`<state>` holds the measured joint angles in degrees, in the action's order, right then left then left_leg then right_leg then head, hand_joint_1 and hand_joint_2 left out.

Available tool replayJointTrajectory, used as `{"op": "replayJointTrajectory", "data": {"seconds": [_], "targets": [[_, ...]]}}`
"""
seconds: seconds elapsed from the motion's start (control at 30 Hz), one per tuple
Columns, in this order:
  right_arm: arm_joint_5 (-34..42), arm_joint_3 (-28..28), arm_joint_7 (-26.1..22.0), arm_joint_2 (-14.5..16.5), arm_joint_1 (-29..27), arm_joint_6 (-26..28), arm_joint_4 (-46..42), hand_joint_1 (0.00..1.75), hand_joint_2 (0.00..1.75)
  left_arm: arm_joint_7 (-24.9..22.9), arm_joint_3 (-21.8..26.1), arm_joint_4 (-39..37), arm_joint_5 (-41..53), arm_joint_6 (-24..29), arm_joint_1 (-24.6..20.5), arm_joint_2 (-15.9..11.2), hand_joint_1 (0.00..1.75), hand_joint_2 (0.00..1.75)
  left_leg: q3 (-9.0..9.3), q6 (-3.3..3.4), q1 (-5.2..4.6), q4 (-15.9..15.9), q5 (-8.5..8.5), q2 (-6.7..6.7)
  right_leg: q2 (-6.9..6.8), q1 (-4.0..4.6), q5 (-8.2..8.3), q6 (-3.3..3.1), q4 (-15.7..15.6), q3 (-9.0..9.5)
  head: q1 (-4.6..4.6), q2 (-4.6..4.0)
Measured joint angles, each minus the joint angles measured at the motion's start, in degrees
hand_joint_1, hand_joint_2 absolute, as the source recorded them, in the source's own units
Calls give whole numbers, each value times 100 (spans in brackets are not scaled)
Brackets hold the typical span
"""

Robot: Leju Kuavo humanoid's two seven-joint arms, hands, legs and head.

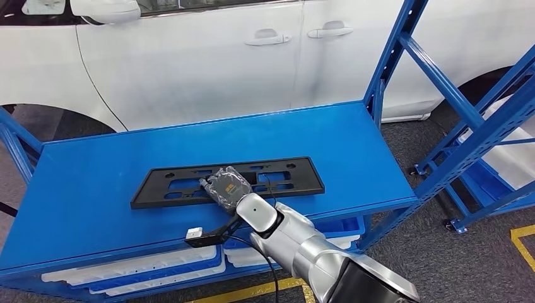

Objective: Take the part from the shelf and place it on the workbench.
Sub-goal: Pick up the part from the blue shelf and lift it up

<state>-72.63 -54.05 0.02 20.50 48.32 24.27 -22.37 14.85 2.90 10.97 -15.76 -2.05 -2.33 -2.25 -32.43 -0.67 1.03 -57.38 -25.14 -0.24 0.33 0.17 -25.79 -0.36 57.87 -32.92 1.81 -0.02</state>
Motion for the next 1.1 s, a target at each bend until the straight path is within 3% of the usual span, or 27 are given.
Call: {"op": "replayJointTrajectory", "data": {"seconds": [0.07,0.17,0.2,0.23,0.27,0.33,0.4,0.5,0.57,0.67,0.7,0.73,0.77,0.87,0.93,1.03,1.1], "targets": [[342,28,-105,-4,79,262,37,175,175,25,-1,0,53,3,-47,-3,0,0,-15,72,25,20,30,9,-3,-9,-176,63,262,-127,0,0],[1176,322,-710,-80,81,844,-15,175,175,76,-7,0,145,4,-122,-4,0,0,-48,121,24,22,44,12,-6,-35,-684,129,1354,-671,0,0],[1546,514,-1077,-153,15,962,-142,175,175,103,-15,0,178,9,-133,2,0,0,-49,123,23,21,44,9,-6,-41,-738,140,1613,-810,0,0],[1954,744,-1515,-260,-94,984,-380,175,175,147,-23,0,202,15,-138,13,0,0,-41,123,22,20,40,3,-7,-45,-678,142,1660,-847,0,0],[2379,990,-1978,-397,-236,904,-733,175,175,207,-30,0,206,25,-136,27,0,0,-22,119,22,20,32,-4,-7,-46,-511,132,1463,-764,0,0],[3246,1473,-2808,-699,-556,573,-1662,175,175,328,-32,0,176,51,-120,72,0,0,32,100,20,21,2,-13,-10,-30,-95,73,642,-375,0,0],[4032,1898,-3278,-943,-834,171,-2638,175,175,401,-24,0,126,70,-98,109,0,0,61,55,7,14,-33,-11,-20,6,90,15,63,-103,0,0],[5134,2395,-3650,-1227,-1278,-503,-3952,175,175,447,14,0,46,86,-49,141,0,0,64,-35,1,21,-59,-5,-26,17,103,-50,-65,-62,0,0],[5893,2591,-3836,-1387,-1576,-1063,-4752,175,175,468,34,0,10,103,-6,159,0,0,-21,-85,6,-172,-215,-1,-30,-19,137,-108,-118,-52,0,0],[7295,2770,-3919,-1647,-1982,-2296,-5986,175,175,537,76,0,-15,96,35,170,0,0,-498,-143,17,-1231,-782,2,-46,-28,139,-150,-132,-55,0,0],[7743,2832,-3891,-1734,-2112,-2717,-6396,175,175,560,94,0,-20,82,50,173,0,0,-644,-156,19,-1542,-882,3,-51,-25,129,-153,-125,-55,0,0],[8104,2893,-3852,-1808,-2227,-3066,-6774,175,175,576,112,0,-21,69,66,176,0,0,-702,-161,19,-1658,-866,3,-53,-22,115,-152,-115,-52,0,0],[8387,2951,-3811,-1869,-2325,-3340,-7126,175,175,588,132,0,-21,59,79,180,0,0,-646,-157,19,-1536,-732,4,-47,-22,99,-146,-102,-44,0,0],[9078,3073,-3661,-1994,-2532,-4019,-7901,175,175,590,171,0,-30,8,86,186,0,0,-121,-87,5,-392,-168,4,-25,-11,39,-104,-55,-9,0,0],[9639,3110,-3409,-2063,-2637,-4511,-8234,175,175,549,194,0,-63,-46,79,186,0,0,34,-24,-23,-32,-90,-1,-16,1,28,-51,-31,-25,0,0],[10162,3110,-3005,-2159,-2766,-4918,-8482,175,175,465,263,0,-134,-70,77,196,0,0,51,73,-16,15,-70,-4,-12,-2,2,41,-5,-42,0,0],[10242,3101,-2893,-2258,-2826,-4997,-8544,175,175,382,314,0,-168,-30,78,213,0,0,63,145,15,54,-38,3,-14,-11,-223,94,320,-179,-1,0]]}}
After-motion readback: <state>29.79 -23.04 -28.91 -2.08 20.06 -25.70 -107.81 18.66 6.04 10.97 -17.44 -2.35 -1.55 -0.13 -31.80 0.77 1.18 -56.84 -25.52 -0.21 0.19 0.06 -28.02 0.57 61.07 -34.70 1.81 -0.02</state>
